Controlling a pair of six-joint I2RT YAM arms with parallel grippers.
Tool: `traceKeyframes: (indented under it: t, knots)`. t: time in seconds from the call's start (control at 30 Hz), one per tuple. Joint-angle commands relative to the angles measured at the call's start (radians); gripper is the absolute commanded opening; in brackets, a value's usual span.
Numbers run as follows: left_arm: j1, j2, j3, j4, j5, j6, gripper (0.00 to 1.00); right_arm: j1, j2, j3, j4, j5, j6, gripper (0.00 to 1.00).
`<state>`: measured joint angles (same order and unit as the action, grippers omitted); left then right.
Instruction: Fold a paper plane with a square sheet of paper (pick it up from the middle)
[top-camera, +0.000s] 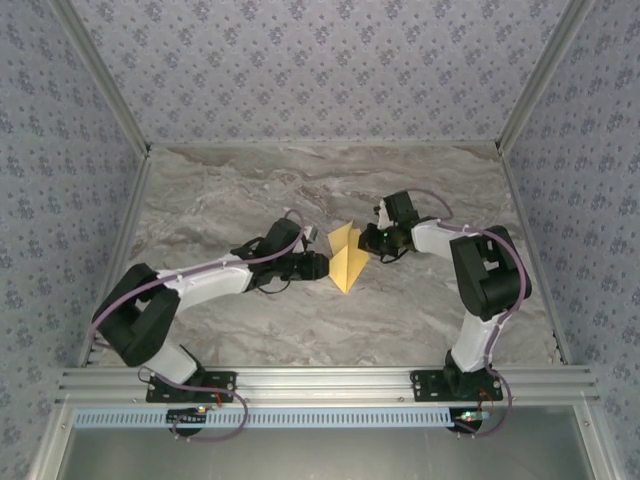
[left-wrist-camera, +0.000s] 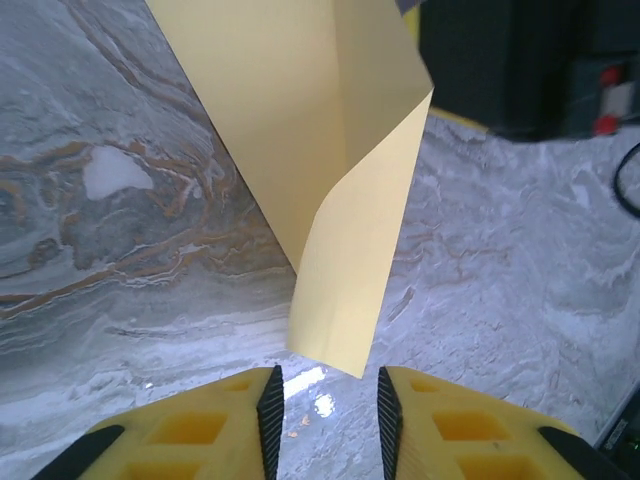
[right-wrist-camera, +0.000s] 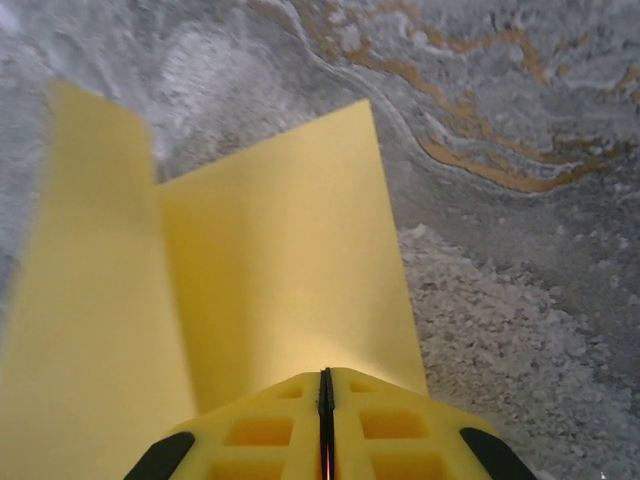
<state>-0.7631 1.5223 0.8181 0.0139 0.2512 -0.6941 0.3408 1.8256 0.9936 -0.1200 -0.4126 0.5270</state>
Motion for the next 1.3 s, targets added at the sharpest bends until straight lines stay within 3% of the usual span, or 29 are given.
traceKeyframes:
  t: [0.0, 0.23, 0.47, 0.57, 0.8, 0.87, 1.03, 1.27]
  knots:
    - [-0.006, -0.061, -0.041, 0.036, -0.07, -0.038, 0.36, 0.014, 0.056, 0.047, -0.063, 0.044, -0.024, 0.1]
    - [-0.013, -0.148, -0.11, 0.099, -0.082, -0.071, 0.4, 0.059, 0.047, -0.017, -0.065, 0.095, 0.071, 0.07]
    - [-0.07, -0.212, -0.18, 0.138, -0.113, -0.081, 0.41, 0.191, -0.136, -0.247, -0.04, 0.192, 0.395, 0.05]
    - [-0.107, -0.224, -0.206, 0.161, -0.124, -0.08, 0.42, 0.239, -0.209, -0.294, -0.011, 0.205, 0.462, 0.05]
    - [-0.127, -0.187, -0.237, 0.192, -0.122, -0.085, 0.42, 0.205, -0.355, -0.314, -0.02, 0.198, 0.353, 0.16]
    - [-0.135, -0.164, -0.232, 0.198, -0.116, -0.069, 0.47, 0.193, -0.375, -0.329, -0.01, 0.175, 0.337, 0.19]
    - [-0.153, -0.098, -0.196, 0.202, -0.086, -0.005, 0.57, 0.181, -0.4, -0.354, 0.023, 0.139, 0.327, 0.21]
    - [-0.155, -0.004, -0.133, 0.194, -0.078, 0.086, 0.6, 0.179, -0.402, -0.357, 0.051, 0.096, 0.312, 0.21]
